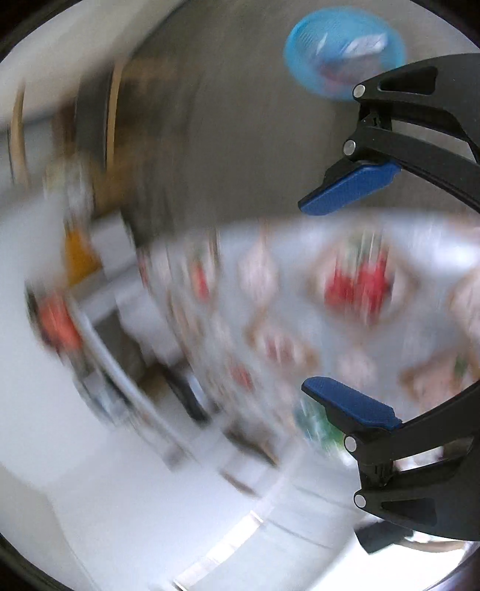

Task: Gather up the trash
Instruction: 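Move both tools back over the table, then grasp the green-labelled bottle with the left tool while the right tool grasps the blue wrapper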

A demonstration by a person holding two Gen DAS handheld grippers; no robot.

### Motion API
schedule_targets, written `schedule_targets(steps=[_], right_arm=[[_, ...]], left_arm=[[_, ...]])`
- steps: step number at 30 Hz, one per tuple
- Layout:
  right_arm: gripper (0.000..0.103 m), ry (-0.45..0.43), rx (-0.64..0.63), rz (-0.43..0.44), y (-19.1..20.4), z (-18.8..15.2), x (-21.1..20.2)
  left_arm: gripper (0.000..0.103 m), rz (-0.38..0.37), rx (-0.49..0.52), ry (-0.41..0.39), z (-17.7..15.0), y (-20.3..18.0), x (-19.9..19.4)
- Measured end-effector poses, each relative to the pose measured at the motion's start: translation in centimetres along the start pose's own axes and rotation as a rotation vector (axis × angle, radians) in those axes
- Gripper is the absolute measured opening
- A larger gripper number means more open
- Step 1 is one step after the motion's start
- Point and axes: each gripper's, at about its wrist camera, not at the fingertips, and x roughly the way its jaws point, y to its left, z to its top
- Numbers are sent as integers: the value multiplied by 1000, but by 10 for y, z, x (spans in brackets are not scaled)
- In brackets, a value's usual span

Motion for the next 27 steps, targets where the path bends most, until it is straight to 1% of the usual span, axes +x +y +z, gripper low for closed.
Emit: schedule_targets(steps=[1,3,5,6,7,8,9,10,11,13,14,16,18,20,23,24,25,27], right_arm=[[87,30,-22,29,18,4,18],[86,116,-87,118,67,16,71],[86,184,-116,163,102,20,114],[86,225,-118,175,121,25,145],[82,247,-125,178,134,26,164],[74,271,-134,170,146,29,185],[70,293,-131,153,154,30,205],[65,330,-117,135,158,34,229],[57,356,-107,127,158,35,245],[50,406,-83,87,160,32,276],[44,431,-76,74,158,28,284],[36,478,-56,68,154,20,290],[35,503,-64,68,157,12,285],[34,536,-76,98,161,1,270],[34,620,-84,155,168,-27,246],[34,641,-90,165,170,-34,240],[34,677,-97,190,174,-47,232],[34,771,-109,267,185,-73,218]], left_arm=[[86,-2,-25,-12,-2,8,-5],[86,2,-69,-41,-5,27,-17],[86,11,-105,-74,-9,41,-28],[86,14,-117,-86,-11,46,-31],[86,16,-139,-101,-13,54,-36],[86,13,-163,-112,-14,61,-40],[85,7,-179,-120,-15,65,-42],[81,-1,-201,-130,-15,70,-45],[80,-9,-223,-138,-16,75,-48],[75,-34,-269,-149,-16,88,-52],[73,-40,-285,-149,-16,92,-52],[69,-53,-335,-144,-18,106,-52],[68,-60,-380,-137,-20,119,-51],[68,-65,-413,-138,-21,129,-51],[68,-61,-453,-129,-23,143,-51],[68,-44,-474,-119,-25,149,-52],[69,-32,-489,-111,-26,153,-52],[69,-8,-531,-90,-30,163,-54]])
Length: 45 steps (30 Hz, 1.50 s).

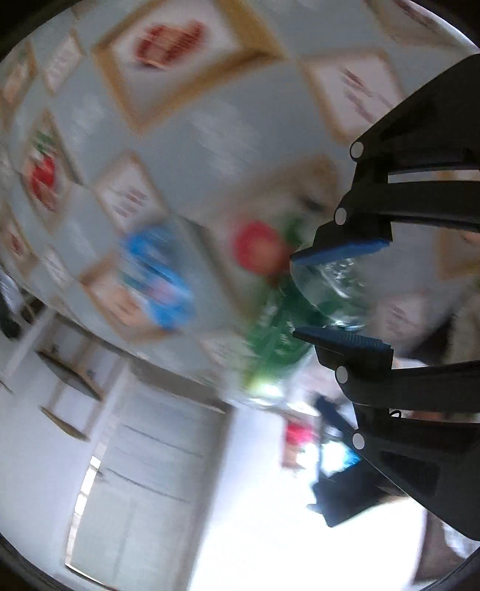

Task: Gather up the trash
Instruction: 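Grasp the green-labelled bottle with the left tool while the right tool grasps the blue wrapper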

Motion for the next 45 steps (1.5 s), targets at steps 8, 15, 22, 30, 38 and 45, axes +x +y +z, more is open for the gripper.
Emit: schedule_targets(steps=[8,15,22,30,38,45], right_arm=[[65,-224,-200,-252,22,32,-28],[71,-288,-230,-388,10,111,6],[57,-172,-181,-406,-5,125,57],[35,-172,-90,-388,-21,85,37],[32,-180,-31,-342,-35,13,7],[32,-236,3,-374,-43,-53,-21]], left_arm=[[70,66,-69,15,6,18,-5],[70,176,-37,62,13,13,8],[66,156,-42,112,19,15,22],[59,140,17,145,18,0,35],[56,119,87,179,1,-19,37],[56,91,157,277,-32,-44,37]])
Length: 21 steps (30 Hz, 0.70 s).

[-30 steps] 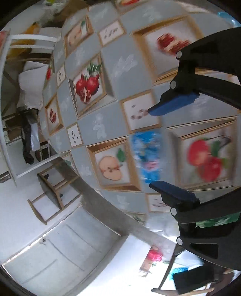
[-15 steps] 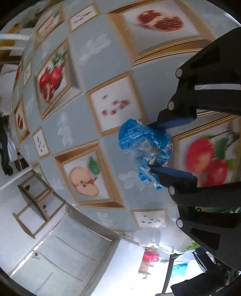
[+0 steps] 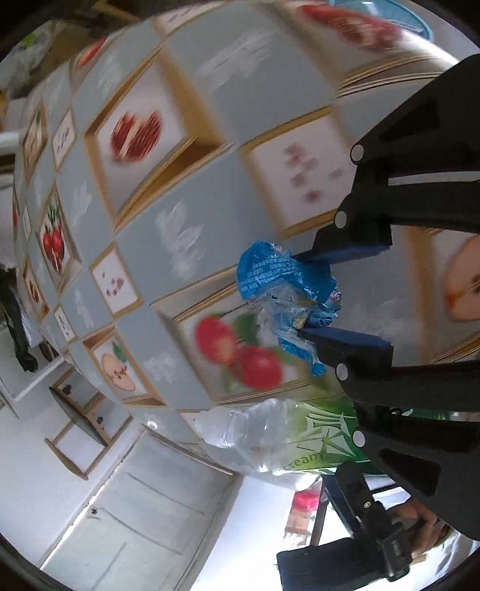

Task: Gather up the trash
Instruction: 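Grasp the green-labelled bottle with the left tool while the right tool grasps the blue wrapper, then carry bottle and blue wrapper to the blue wastebasket and release both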

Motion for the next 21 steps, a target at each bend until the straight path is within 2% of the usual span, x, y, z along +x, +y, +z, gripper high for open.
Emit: schedule_targets(steps=[2,4,6,9,13,18,21], right_arm=[[32,-21,14,-20,-7,-11,-8],[32,-34,37,-25,-14,-18,-13],[32,-40,56,-15,-19,-22,-16],[32,-56,68,-7,-24,-27,-21],[32,-67,77,-1,-25,-30,-22],[32,-82,76,2,-25,-29,-27],[32,-89,78,2,-27,-30,-29]], left_arm=[[57,14,8,8,2,-3,2],[67,27,-11,11,9,-3,5],[69,26,-36,10,18,-1,7],[70,29,-87,21,31,5,14],[70,2,-141,76,45,10,30],[68,-19,-174,151,44,11,51],[66,-22,-190,154,43,12,55]])
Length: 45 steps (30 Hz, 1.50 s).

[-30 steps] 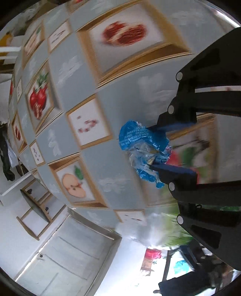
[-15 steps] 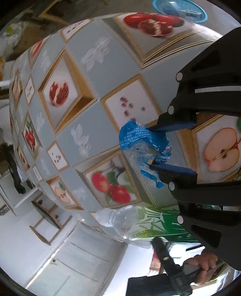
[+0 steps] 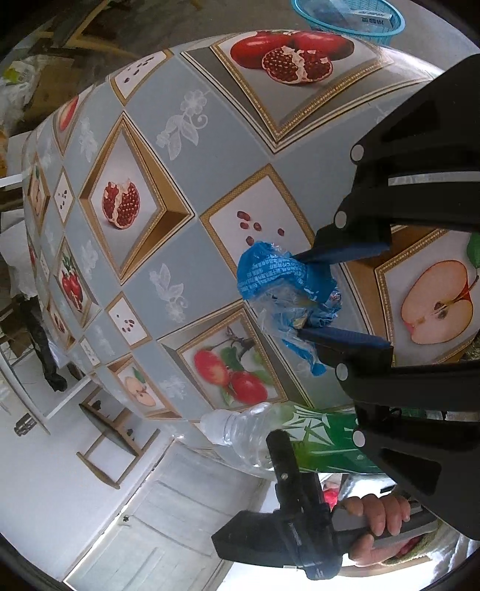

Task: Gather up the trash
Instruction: 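Carry bottle and blue wrapper to the blue wastebasket and release both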

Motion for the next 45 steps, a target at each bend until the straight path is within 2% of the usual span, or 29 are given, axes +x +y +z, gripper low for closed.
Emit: schedule_targets(steps=[11,19,27,45], right_arm=[[32,-5,15,-2,-5,0,-4],[32,-13,19,-3,-3,4,-4],[32,-26,10,2,6,8,-7],[32,-55,18,17,14,11,-20]], left_arm=[[66,-6,-21,-48,-7,-1,-5],[66,-18,58,-167,-15,-19,-38],[65,-21,136,-250,-25,-39,-61],[65,-52,246,-318,-43,-65,-83]])
